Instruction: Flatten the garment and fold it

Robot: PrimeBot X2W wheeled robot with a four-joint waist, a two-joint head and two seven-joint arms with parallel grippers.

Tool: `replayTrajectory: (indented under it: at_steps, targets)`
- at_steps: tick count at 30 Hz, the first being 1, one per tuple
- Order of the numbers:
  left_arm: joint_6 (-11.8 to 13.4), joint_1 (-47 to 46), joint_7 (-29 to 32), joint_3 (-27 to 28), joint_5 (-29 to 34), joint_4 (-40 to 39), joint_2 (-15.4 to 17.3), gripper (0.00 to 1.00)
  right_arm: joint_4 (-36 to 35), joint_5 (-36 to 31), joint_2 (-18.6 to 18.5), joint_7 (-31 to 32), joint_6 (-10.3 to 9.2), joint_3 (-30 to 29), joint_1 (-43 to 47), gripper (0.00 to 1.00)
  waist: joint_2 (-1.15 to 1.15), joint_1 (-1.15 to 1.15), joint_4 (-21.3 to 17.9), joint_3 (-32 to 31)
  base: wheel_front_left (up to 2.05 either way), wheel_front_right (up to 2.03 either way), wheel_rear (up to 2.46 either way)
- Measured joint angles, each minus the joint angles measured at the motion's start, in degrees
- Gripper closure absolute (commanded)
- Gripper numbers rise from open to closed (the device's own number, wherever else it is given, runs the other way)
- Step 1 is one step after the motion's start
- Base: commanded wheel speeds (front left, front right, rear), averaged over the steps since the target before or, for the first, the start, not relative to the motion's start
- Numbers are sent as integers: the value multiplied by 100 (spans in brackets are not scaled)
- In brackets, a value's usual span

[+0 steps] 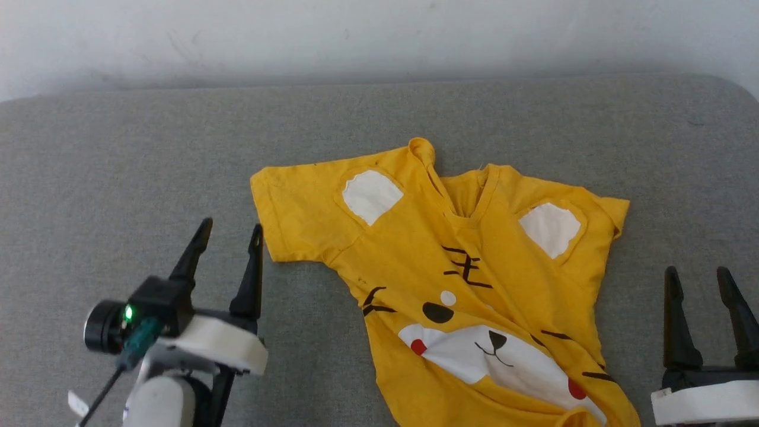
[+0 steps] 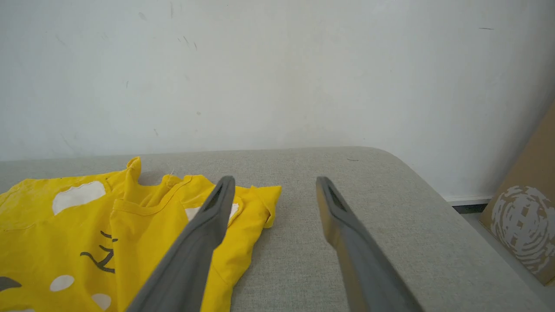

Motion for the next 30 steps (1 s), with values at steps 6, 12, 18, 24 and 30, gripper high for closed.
replayTrajectory:
  at_steps: [6,12,18,24,30]
  targets:
    - [-153,-1252,1407,-236,-121,642,272,0,33,0,1,-19,0,109,-165,0,0,1,-14,383,0,0,0]
    - [-69,-2099,2839,-174,-503,1348,243,0,124,5,2,-59,0,237,-327,0,0,1,-39,754,0,0,0]
    - [73,-2542,3580,-165,-592,1885,248,0,205,4,3,-63,0,328,-451,0,0,0,-127,1024,0,0,0]
    - [265,-2911,3976,-115,-580,2251,347,0,249,4,2,-63,0,350,-486,0,0,0,-244,1205,0,0,0]
    - [382,-3260,4490,-111,-605,2469,375,100,294,5,2,-63,0,370,-510,0,0,-1,-318,1335,0,0,0]
